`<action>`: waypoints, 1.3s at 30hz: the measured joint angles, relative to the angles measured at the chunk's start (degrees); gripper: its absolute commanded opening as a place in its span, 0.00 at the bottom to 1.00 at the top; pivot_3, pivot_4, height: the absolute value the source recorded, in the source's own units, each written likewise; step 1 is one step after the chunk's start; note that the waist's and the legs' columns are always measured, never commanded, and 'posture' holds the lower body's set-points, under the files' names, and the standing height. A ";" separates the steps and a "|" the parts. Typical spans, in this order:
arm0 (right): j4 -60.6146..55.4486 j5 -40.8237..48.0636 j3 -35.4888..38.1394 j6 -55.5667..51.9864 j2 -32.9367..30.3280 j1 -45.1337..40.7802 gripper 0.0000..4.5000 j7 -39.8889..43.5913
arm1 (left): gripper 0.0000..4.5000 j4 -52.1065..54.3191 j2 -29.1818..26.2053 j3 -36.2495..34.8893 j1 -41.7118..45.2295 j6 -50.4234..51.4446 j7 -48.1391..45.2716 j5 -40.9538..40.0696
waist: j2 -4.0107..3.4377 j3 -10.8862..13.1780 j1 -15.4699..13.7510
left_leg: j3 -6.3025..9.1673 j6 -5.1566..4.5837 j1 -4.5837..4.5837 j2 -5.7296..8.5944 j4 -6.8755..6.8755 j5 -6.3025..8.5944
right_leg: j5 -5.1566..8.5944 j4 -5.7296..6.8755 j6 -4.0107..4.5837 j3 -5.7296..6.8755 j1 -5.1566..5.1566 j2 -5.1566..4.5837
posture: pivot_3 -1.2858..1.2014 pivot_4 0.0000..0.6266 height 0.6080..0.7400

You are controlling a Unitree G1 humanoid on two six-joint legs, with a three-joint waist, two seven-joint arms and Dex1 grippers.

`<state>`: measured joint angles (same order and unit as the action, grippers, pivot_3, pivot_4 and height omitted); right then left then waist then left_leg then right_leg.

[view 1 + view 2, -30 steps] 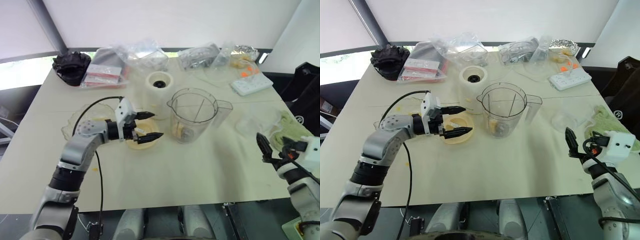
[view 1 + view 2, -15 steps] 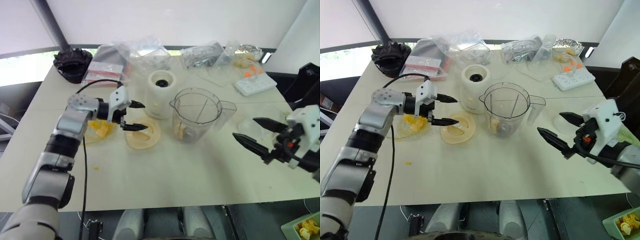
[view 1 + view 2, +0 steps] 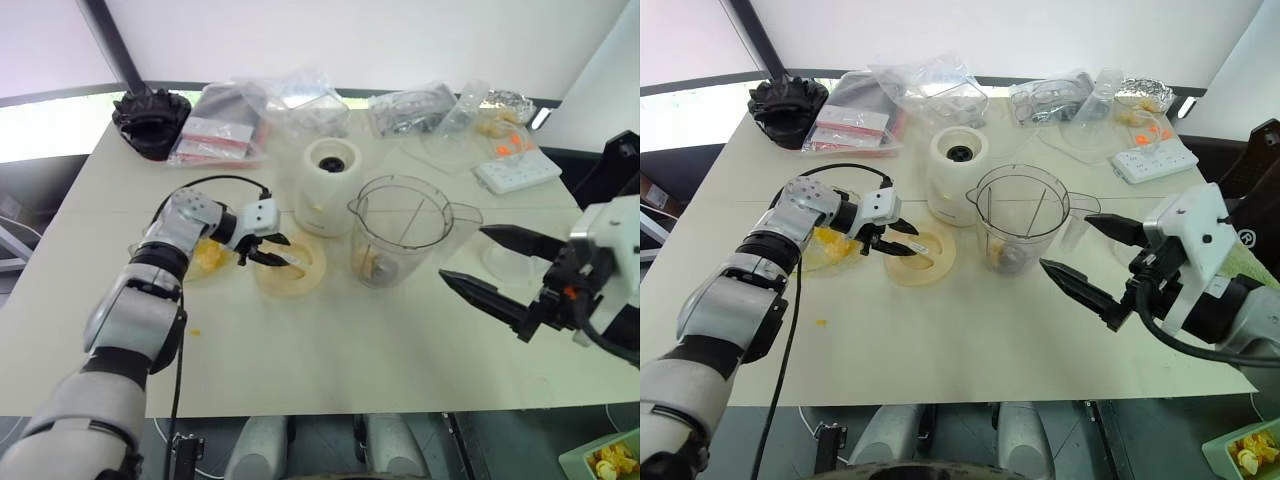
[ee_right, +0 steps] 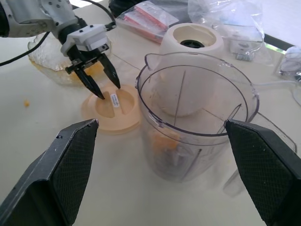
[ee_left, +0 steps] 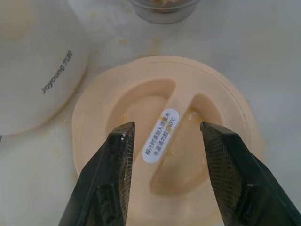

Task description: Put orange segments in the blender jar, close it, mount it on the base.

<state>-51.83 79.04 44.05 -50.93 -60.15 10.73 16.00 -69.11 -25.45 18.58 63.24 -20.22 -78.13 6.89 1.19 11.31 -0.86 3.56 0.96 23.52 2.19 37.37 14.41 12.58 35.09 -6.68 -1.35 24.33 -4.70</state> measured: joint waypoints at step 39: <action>6.12 -27.68 -24.52 9.60 14.47 2.45 1.00 -14.72 | 0.06 -1.86 6.99 -7.71 3.25 5.78 -0.28 3.76 | 0.01 -0.14 0.20 | -0.11 -0.21 0.50 -0.02 0.79 0.11 | -0.37 0.10 -0.37 0.15 0.16 -0.07 | 0.52 0.24 1.00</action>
<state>-45.71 51.36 19.53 -41.33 -45.68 13.18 1.28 -70.98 -18.45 10.87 66.49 -14.44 -78.41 10.65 1.20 11.17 -0.66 3.45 0.76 24.02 2.17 38.16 14.53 12.21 35.19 -7.05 -1.20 24.50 -4.77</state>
